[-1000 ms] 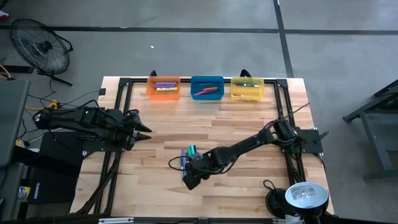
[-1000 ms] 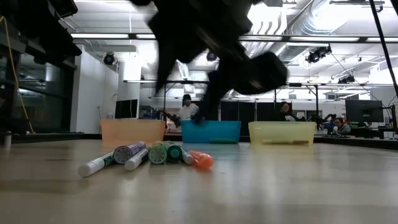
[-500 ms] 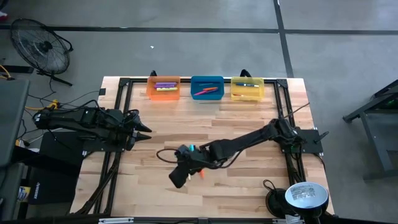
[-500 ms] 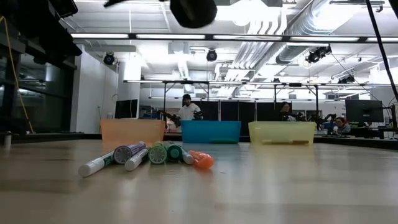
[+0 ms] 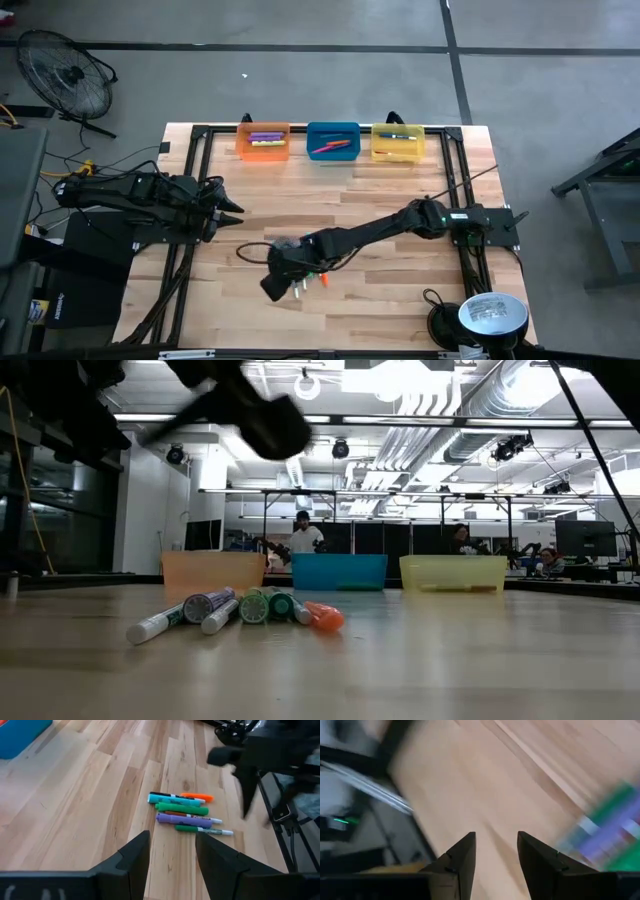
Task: Pick & Place Markers
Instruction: Put the orange pen into the blue bin
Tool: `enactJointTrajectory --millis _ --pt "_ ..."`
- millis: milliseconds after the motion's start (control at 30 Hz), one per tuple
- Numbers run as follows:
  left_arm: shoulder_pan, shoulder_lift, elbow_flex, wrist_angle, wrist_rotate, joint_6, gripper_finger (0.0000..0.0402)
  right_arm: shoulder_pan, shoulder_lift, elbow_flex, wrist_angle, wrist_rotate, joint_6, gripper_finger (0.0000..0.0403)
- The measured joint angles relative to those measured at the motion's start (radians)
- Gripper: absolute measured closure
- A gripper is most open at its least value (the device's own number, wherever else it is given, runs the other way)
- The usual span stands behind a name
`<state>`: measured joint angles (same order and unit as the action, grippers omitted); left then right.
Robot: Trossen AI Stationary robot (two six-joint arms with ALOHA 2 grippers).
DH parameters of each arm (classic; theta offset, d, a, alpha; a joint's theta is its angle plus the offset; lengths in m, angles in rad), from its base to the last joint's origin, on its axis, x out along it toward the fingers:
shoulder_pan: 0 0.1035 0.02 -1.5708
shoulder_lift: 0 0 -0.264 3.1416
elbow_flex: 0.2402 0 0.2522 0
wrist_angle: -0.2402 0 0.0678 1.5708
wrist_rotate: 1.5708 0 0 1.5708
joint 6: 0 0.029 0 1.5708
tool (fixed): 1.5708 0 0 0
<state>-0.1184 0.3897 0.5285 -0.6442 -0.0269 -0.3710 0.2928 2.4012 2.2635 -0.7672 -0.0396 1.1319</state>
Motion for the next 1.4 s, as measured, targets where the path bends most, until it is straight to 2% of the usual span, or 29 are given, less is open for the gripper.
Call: enactJointTrajectory --millis 233,533,600,700,833,1067,1200,1400 --pt "0.000 0.000 0.000 -0.001 0.000 0.000 0.0245 0.002 -0.003 -0.002 -0.311 -0.047 0.110 0.0271" --pt "0.000 0.000 0.000 -0.001 0.000 0.000 0.0245 0.002 -0.005 -0.006 -0.446 -0.018 0.173 0.0270" --pt "0.000 0.000 0.000 -0.001 0.001 0.000 0.0245 0.002 -0.008 -0.035 -0.438 -0.006 0.178 0.0268" --pt "0.000 0.000 0.000 -0.001 0.001 0.000 0.0245 0.002 -0.008 -0.095 -0.420 -0.049 0.208 0.0260" --pt "0.000 0.000 0.000 -0.001 0.002 0.000 0.0245 0.004 -0.007 -0.174 -0.342 -0.091 0.237 0.0232" --pt "0.000 0.000 0.000 -0.001 0.003 0.000 0.0245 0.005 -0.007 -0.229 -0.296 -0.083 0.256 0.0185" --pt "0.000 0.000 0.000 -0.001 0.003 0.000 0.0245 0.005 -0.007 -0.260 -0.297 -0.078 0.256 0.0183" --pt "0.000 0.000 0.000 -0.001 0.002 0.000 0.0245 0.006 -0.010 -0.281 -0.299 -0.036 0.255 0.0209"
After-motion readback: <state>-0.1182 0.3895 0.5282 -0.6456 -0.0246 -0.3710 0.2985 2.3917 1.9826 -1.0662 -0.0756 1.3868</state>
